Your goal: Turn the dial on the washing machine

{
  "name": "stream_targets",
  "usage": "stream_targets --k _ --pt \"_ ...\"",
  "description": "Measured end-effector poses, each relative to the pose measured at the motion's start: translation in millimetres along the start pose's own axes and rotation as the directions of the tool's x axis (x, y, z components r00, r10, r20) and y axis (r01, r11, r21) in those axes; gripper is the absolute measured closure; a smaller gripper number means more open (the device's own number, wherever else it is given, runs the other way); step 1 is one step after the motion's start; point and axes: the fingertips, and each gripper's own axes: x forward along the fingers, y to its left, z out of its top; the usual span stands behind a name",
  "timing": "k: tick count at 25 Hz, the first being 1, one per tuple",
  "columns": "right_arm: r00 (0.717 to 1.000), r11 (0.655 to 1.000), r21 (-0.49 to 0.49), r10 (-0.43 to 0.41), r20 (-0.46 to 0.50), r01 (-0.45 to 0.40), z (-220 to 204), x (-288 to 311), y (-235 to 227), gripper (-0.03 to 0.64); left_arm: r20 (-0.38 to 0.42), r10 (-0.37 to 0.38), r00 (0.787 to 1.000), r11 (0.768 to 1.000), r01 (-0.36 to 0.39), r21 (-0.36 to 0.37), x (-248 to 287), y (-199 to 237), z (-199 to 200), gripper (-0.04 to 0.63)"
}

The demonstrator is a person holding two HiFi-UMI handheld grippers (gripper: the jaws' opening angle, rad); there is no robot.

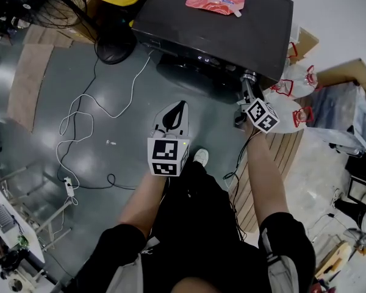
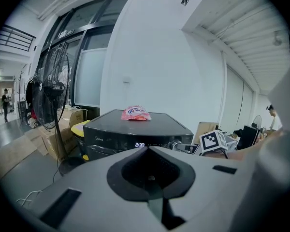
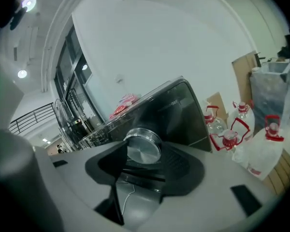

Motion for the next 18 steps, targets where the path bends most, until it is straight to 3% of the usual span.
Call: stream_targets --k 4,8,14,18 --pt "0.997 0.996 -0.062 -0.062 0.048 0.065 8 -18 5 0.419 0.009 -0.006 1.000 1.000 0.006 0.007 -4 2 6 0.586" --pt "0.993 0.966 -0.245 -0.058 0.103 0.082 37 -62 43 0.609 0.042 -0.021 0.999 1.000 0.020 0.018 -16 -1 27 0.586" --pt "0.964 0.900 -0.411 -0.033 0.263 0.143 116 -130 101 0.617 0.126 -0.045 0.991 0.998 0.040 0.042 -27 -8 74 0.586" --pt "0.942 0.896 -0.427 0.027 0.336 0.126 154 -168 141 0.617 0.171 -0.073 0.982 0.995 0.060 0.077 -37 -17 104 0.586"
